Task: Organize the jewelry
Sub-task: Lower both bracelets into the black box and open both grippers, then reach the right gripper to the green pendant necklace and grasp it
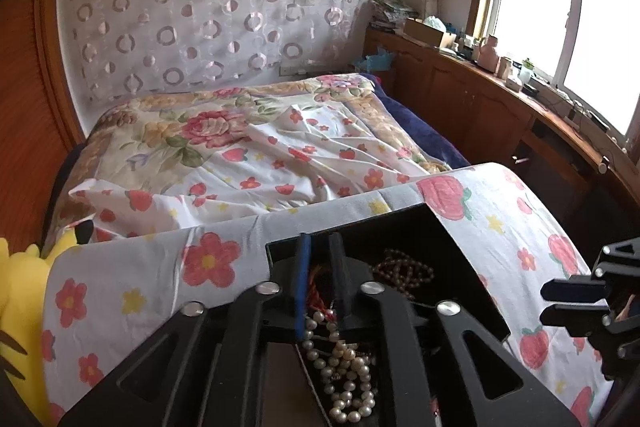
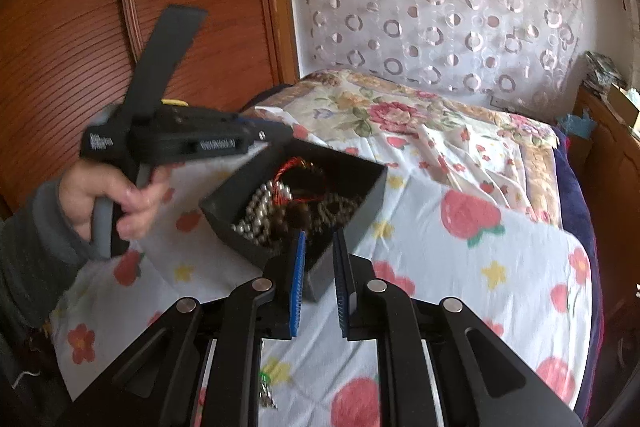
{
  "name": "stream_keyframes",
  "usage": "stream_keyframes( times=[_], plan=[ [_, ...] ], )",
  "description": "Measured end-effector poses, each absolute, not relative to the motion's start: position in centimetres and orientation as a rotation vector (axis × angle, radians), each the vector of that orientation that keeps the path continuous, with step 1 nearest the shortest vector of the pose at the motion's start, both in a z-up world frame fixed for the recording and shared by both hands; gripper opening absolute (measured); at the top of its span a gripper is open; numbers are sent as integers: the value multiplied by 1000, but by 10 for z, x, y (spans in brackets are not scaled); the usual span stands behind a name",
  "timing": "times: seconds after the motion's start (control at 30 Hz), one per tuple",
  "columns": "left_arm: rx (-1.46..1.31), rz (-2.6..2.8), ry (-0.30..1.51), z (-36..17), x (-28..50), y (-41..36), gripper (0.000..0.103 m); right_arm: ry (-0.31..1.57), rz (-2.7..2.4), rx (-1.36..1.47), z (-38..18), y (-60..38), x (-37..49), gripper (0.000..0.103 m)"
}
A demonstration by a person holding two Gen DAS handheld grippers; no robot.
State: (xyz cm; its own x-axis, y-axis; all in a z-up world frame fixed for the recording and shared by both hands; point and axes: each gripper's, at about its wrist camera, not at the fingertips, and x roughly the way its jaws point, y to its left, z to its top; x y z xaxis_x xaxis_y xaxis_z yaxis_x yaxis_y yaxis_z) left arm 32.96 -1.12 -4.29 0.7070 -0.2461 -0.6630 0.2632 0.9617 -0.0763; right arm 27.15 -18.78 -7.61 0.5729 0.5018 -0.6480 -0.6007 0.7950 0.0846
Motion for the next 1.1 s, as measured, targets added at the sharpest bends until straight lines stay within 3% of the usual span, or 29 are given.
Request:
stream_keyframes(
  times=[0.03, 0.13, 0.37, 0.73, 0.8, 1.1],
  plan=[
    [24, -282, 730, -42, 327, -10, 24, 715, 644, -148, -79, -189, 269, 16],
    [31, -280, 716, -39, 313, -8, 32, 726, 631, -143, -85, -194, 259, 16],
    [20, -294, 688, -36, 264, -4, 69, 778, 626, -151, -104, -195, 234, 16],
    [16, -316, 751, -63, 210, -2, 71, 861, 670, -134, -131, -188, 212, 16],
    [16, -315, 765, -68, 204, -1, 71, 874, 671, -122, -134, -188, 213, 25],
    [-2, -326, 802, -84, 188, -2, 71, 919, 682, -86, -144, -180, 219, 28]
  ],
)
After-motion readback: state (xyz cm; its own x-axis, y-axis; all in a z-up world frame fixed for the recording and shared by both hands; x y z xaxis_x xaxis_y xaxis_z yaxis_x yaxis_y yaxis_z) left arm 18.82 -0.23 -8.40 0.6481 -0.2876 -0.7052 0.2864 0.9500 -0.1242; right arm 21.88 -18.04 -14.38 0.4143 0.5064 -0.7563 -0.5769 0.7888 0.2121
